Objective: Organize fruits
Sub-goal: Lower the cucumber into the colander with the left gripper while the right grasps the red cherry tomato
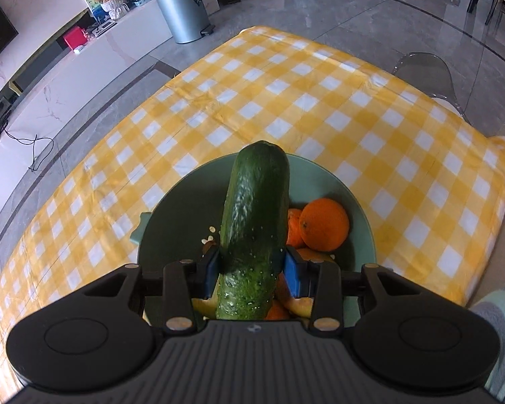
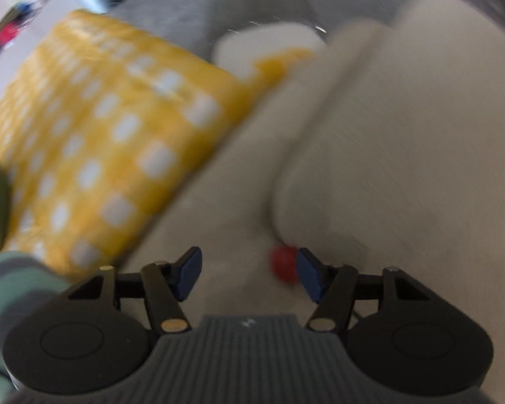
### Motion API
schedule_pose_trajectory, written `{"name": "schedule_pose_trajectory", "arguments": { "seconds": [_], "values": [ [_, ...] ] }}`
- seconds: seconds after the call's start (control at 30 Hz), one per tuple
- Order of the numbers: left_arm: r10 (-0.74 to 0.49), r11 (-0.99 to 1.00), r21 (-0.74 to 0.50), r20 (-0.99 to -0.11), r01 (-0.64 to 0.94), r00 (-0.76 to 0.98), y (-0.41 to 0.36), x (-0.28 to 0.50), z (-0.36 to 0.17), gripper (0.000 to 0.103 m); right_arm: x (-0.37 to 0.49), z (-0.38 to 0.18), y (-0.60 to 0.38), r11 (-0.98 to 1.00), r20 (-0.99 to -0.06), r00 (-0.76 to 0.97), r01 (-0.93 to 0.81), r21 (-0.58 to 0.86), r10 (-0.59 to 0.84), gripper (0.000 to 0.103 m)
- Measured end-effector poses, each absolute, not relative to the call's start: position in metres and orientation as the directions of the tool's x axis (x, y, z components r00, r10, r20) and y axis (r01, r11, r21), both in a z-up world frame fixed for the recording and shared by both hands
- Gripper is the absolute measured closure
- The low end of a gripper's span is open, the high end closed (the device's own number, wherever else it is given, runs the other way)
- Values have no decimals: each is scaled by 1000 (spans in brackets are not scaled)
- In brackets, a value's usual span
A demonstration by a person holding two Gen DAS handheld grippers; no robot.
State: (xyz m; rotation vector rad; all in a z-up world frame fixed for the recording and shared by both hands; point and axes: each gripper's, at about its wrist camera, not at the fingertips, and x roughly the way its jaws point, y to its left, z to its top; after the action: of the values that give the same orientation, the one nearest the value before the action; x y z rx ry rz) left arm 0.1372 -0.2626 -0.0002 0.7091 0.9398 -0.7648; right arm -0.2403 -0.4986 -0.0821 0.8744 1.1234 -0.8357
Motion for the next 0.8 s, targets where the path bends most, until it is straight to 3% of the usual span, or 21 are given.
{"name": "schedule_pose_trajectory", "arguments": {
  "seconds": [0.23, 0.63, 0.8],
  "values": [
    [-224, 555, 253, -872, 792, 436, -271, 151, -15, 59, -248, -95, -501, 343, -973, 216, 922, 177, -78, 48],
    [-240, 524, 254, -872, 813, 427, -275, 158, -32, 58, -247, -107, -507, 287, -980, 187, 944, 162, -63, 67],
    [-244, 513, 264, -868, 817, 434, -274, 157, -34, 52, -244, -105, -506, 315, -979, 189, 936, 157, -73, 78]
  ]
}}
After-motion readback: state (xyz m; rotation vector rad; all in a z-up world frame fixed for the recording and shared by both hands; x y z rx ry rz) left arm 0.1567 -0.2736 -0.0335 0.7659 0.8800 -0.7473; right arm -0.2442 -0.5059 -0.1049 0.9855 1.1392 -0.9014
